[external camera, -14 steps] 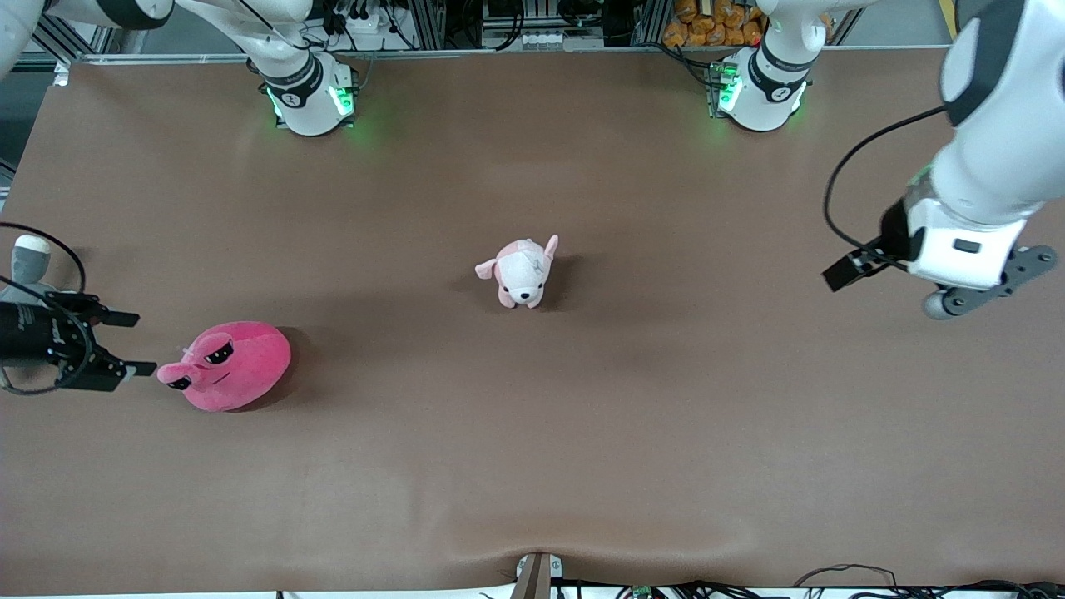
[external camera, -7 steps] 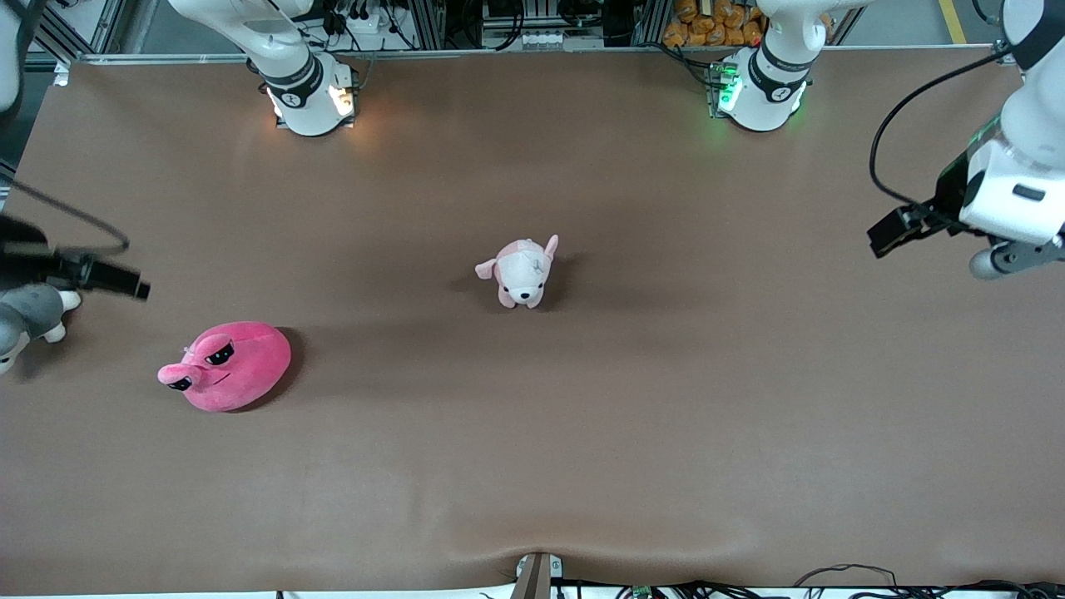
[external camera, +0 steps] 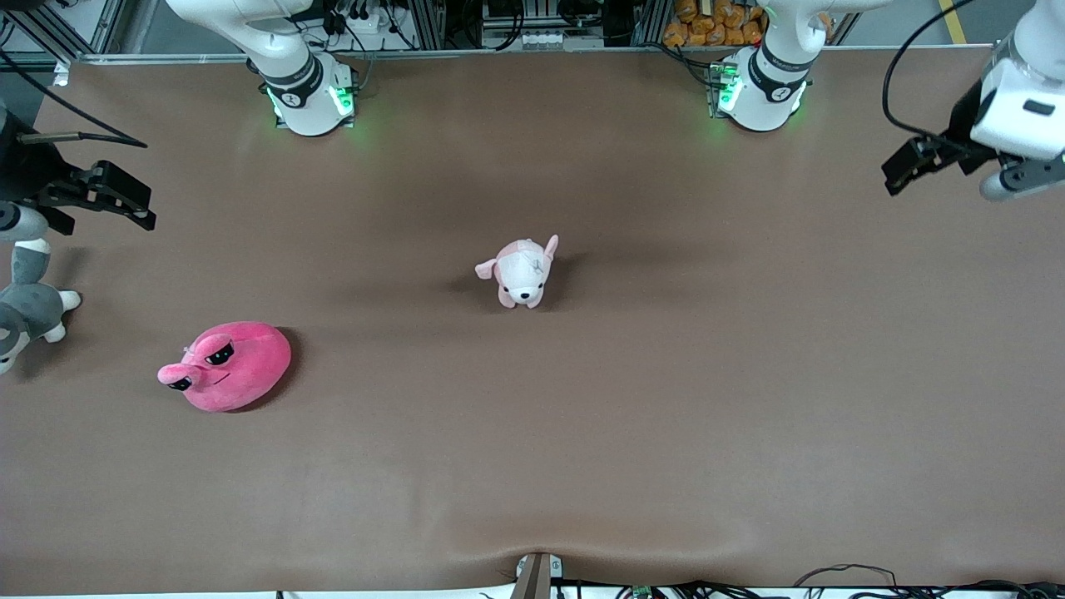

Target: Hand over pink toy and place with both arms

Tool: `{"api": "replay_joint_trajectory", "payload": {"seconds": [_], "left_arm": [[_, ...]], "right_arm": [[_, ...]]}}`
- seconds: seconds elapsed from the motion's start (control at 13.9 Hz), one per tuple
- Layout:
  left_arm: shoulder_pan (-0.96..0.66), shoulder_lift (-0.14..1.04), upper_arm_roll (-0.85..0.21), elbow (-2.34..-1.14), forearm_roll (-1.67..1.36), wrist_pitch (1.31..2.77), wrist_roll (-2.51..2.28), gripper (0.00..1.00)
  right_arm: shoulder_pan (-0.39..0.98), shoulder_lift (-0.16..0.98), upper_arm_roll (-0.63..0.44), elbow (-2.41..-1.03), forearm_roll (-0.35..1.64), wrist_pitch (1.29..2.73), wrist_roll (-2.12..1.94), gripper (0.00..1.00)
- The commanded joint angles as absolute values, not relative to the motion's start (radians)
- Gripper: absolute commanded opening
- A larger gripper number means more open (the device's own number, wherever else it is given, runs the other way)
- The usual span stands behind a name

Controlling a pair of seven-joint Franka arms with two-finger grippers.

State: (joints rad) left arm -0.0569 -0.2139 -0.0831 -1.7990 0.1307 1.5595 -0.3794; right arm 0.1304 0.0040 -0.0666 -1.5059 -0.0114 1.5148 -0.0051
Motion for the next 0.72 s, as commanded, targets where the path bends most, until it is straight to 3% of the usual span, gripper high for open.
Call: {"api": "replay_joint_trajectory", "payload": {"seconds": [0.0,0.29,0.65], "left_arm": [[-0.08,-0.29,-0.069,-1.897,0.12,1.598,-0.362,1.0],[-0.092,-0.325,-0.066,-1.908,0.106,1.598,-0.328,1.0],[-0.08,-0.29,-0.035,-1.87,0.054,1.601,-0.29,1.0]], "right_arm": [[0.118,-0.101,-0.058,-1.654,-0.029,1.572,-0.02,1.0],[0.097,-0.042,-0.063,-1.514,-0.023,1.485,-0.018,1.0],[0.066,-0.031,-0.061,-1.505,-0.02,1.46,-0.028,1.0]]}}
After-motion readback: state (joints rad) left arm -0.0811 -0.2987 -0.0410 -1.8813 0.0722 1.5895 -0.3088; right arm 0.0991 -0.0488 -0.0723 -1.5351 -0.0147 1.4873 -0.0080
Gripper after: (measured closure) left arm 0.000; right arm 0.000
